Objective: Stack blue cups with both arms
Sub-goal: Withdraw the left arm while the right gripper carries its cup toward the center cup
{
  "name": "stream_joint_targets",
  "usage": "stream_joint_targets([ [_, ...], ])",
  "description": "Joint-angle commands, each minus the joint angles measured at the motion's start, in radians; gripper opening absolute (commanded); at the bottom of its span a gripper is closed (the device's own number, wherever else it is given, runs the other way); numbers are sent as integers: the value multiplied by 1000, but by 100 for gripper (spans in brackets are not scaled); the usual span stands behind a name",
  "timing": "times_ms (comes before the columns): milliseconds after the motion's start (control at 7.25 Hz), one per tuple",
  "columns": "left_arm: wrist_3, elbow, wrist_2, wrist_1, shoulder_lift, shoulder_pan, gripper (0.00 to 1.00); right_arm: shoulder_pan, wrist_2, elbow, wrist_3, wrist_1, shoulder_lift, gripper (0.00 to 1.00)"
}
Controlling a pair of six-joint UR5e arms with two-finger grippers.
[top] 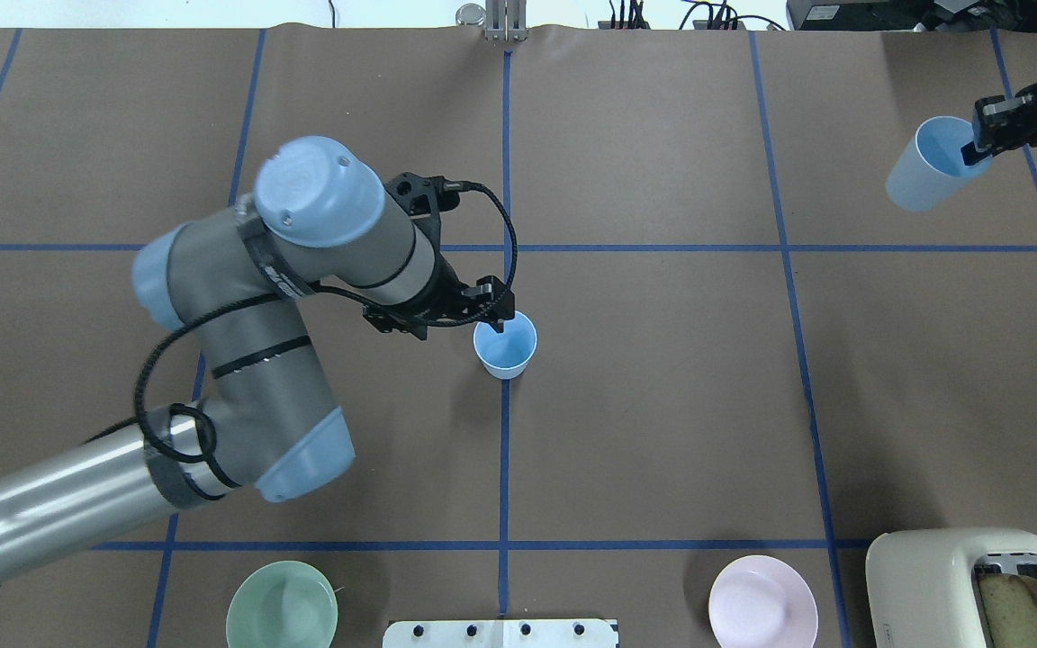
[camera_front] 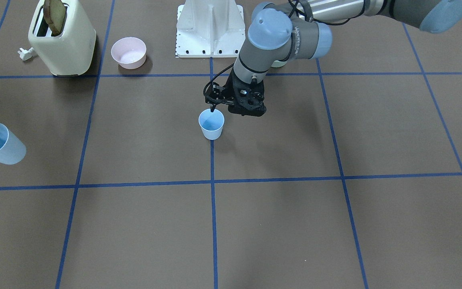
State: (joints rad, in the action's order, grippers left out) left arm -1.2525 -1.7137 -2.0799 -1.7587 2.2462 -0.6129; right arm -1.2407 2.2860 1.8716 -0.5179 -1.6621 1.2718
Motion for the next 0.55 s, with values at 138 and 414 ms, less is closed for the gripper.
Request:
stream_joint_targets([
  [138, 344, -183, -270, 113, -165, -338, 97, 111, -65, 35, -206, -188, -210, 0],
  [414, 592, -166, -364, 131, -273, -531, 98, 231, -129, 70, -392, -191, -265, 0],
])
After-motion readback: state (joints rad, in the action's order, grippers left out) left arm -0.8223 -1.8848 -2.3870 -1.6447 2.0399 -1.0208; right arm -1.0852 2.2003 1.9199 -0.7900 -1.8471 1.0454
